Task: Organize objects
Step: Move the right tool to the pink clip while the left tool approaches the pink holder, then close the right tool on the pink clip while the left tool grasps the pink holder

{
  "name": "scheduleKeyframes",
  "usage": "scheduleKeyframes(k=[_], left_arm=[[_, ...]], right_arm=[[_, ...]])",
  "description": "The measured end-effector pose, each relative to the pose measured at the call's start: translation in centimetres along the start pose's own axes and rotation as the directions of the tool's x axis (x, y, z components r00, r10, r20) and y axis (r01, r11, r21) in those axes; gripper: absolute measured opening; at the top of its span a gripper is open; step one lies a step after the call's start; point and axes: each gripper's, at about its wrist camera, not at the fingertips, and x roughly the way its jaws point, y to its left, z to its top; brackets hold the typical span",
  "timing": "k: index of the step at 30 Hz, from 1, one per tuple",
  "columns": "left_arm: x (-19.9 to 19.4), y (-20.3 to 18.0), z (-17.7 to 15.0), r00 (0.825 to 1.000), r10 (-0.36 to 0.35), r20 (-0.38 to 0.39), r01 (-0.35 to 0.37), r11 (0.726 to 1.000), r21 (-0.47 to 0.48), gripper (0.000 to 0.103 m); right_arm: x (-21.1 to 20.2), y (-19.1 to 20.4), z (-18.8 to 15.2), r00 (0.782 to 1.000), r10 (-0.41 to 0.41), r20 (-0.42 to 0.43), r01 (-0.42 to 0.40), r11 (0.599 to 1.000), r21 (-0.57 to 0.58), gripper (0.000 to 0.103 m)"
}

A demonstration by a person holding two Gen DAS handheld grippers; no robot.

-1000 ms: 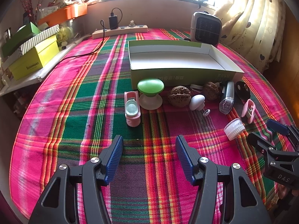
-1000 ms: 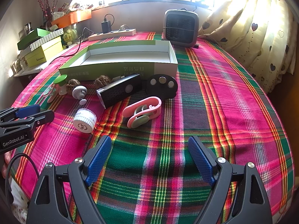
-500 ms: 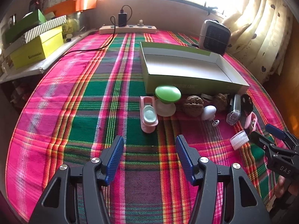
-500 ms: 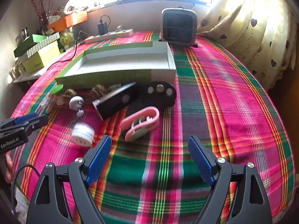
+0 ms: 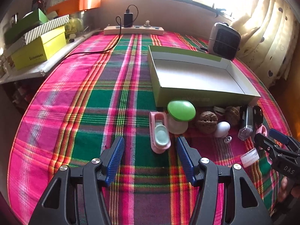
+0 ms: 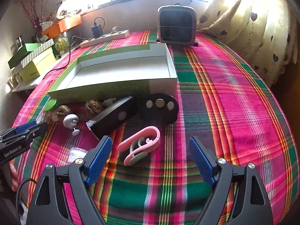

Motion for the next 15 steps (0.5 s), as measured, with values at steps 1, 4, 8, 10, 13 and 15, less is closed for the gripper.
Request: scheduleKeyframes(k=[1,4,8,10,13,15], left_arm=[[0.1,0.1,0.1,1.0,0.004,0.0,-0.004,1.0,0.001,0.057],[0.3,0.4,0.4,1.0,0.028,-0.005,-0.028,1.0,0.003,0.056],[0.5,0.6,0.6,1.0,0.029,-0.006,-0.029,1.0,0.002,0.056],[0.6,0.5,0.6,0.999,0.036,-0.005,-0.036,0.999,0.008,0.056],[0.8,0.4,0.7,0.999,0.04,-0.003,-0.04,0.999,0.012,0.056],[0.8,0.5,0.8,0.999,0.039,-0.003,-0.039,0.999,0.014,0.056]], right_arm=[[0.1,-0.1,0.0,1.0,-0.005,-0.003,0.005,1.0,0.002,0.084],[0.4,-0.3,0.1,1.0,-0.02,-0.016,0.02,1.0,0.003,0.08],[0.2,-1.1,-0.1,0.999,-0.036,-0.018,0.036,0.999,0.012,0.078],[0.1,-1.5,-0.2,0.999,-0.043,-0.016,0.043,0.999,0.012,0.074],[-0.1,-1.8,-0.3,0.998,-0.062,-0.016,0.062,0.998,0.0,0.069],[-0.3,-2.0,-0.4,0.997,-0.073,-0.012,0.073,0.997,-0.004,0.062]])
